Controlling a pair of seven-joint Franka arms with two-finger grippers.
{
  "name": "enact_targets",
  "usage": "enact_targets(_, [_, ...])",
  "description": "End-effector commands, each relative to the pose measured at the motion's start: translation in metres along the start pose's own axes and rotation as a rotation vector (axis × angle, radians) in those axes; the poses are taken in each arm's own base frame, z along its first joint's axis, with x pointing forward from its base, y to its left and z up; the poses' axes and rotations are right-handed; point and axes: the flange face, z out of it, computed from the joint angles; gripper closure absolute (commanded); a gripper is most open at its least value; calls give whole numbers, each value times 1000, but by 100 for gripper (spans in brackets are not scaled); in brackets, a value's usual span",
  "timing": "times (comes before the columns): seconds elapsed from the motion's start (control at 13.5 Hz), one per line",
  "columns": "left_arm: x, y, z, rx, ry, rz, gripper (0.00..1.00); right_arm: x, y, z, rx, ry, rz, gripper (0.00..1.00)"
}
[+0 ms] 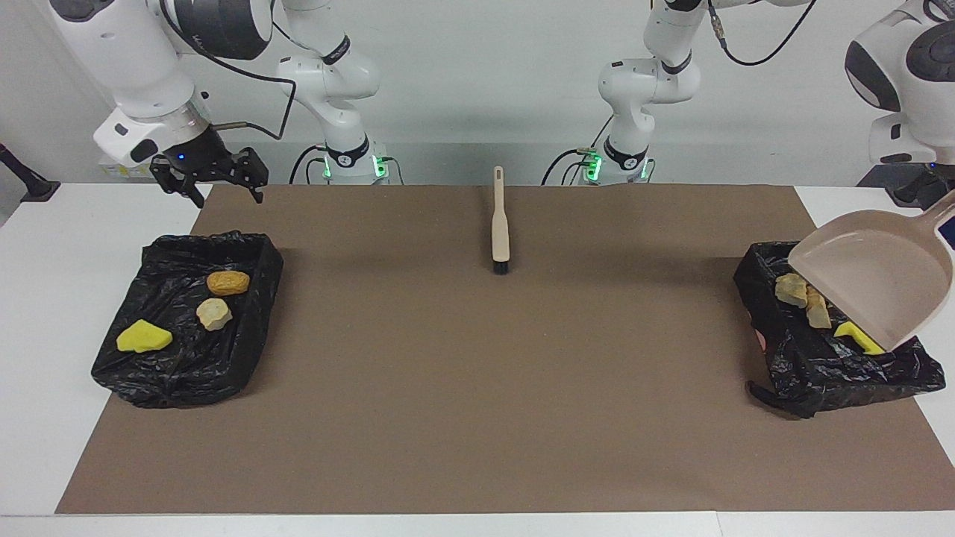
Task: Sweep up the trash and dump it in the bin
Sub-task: 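Tip the dustpan into the black bag with the left gripper, then bring the empty dustpan back to the table center with the left gripper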
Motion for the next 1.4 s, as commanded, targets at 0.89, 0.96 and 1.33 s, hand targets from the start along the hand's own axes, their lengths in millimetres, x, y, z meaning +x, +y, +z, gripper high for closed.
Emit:
enact_targets(0.89, [291, 163, -103, -387, 453, -1004, 100, -4, -16, -8, 7, 0, -37, 0])
enact_targets(0.96, [307, 169, -106, -401, 479, -1044, 100, -4, -17, -8, 7, 0, -38, 0])
enact_targets(1.33, [408, 223, -88, -500, 416, -1199, 100, -4, -17, -8, 7, 0, -38, 0])
